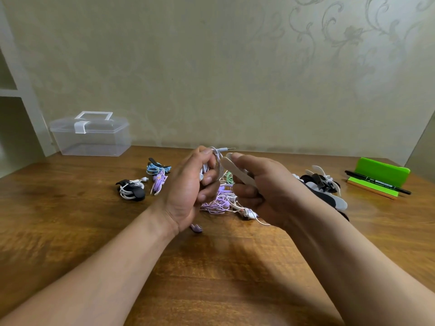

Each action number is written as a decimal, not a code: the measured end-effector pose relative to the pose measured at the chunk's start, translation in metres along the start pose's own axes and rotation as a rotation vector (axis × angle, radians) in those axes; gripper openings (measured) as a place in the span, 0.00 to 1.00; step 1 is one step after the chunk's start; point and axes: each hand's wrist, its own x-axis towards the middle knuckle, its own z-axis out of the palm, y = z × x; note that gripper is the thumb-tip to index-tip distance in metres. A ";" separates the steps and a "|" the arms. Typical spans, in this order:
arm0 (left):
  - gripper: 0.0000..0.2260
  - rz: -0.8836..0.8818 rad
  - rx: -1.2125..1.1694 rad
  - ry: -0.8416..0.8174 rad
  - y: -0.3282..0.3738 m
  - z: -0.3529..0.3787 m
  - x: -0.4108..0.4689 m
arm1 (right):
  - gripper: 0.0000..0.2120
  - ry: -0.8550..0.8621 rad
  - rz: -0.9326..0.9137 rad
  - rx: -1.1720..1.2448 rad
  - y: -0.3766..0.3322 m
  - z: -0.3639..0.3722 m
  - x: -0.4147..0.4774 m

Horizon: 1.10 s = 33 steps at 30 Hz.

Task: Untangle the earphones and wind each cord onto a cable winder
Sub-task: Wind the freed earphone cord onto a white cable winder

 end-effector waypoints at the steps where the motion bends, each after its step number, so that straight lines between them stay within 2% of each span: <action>1: 0.12 0.016 0.028 0.000 -0.001 0.000 0.000 | 0.11 -0.002 -0.016 -0.025 0.001 0.001 0.000; 6: 0.11 0.057 0.096 0.019 -0.003 -0.001 -0.001 | 0.12 0.046 -0.145 -0.277 0.007 0.004 -0.003; 9: 0.12 0.075 0.108 0.065 -0.002 0.000 0.001 | 0.11 0.085 -0.148 -0.429 0.011 0.004 -0.001; 15: 0.12 0.058 0.046 0.135 0.001 -0.002 0.002 | 0.11 0.098 -0.131 -0.403 0.010 0.002 -0.002; 21: 0.13 0.059 0.047 0.131 0.000 -0.002 0.002 | 0.16 0.119 -0.166 -0.354 0.009 0.002 -0.001; 26: 0.10 0.062 0.081 0.104 -0.001 0.000 0.001 | 0.14 0.081 -0.074 -0.171 0.007 0.003 -0.001; 33: 0.11 0.074 0.125 0.088 -0.002 0.003 0.000 | 0.16 0.089 0.026 -0.187 0.009 0.007 -0.002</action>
